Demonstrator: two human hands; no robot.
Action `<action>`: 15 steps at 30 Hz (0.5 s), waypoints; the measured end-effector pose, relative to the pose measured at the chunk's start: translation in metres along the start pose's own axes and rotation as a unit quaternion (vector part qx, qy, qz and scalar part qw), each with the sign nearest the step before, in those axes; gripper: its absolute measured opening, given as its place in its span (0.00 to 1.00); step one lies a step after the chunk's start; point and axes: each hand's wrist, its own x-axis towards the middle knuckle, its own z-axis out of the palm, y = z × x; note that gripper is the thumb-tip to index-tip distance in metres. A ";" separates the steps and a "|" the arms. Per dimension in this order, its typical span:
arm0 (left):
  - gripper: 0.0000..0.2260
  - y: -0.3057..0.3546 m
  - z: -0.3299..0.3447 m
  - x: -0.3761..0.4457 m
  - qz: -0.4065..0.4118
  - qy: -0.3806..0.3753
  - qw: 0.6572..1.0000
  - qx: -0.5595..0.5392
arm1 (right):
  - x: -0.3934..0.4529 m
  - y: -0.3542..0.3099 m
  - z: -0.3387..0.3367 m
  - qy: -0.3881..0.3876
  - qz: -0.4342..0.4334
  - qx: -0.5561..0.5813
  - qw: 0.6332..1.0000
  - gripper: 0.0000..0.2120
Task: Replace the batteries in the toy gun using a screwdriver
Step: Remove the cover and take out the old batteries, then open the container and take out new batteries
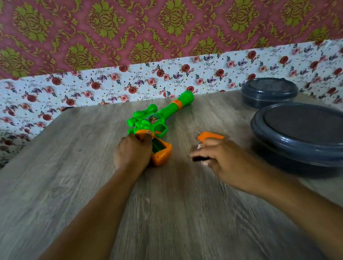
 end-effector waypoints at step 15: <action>0.23 0.017 -0.021 -0.021 0.026 -0.060 0.996 0.060 | -0.038 0.019 0.001 -0.011 -0.036 -0.093 0.995 0.14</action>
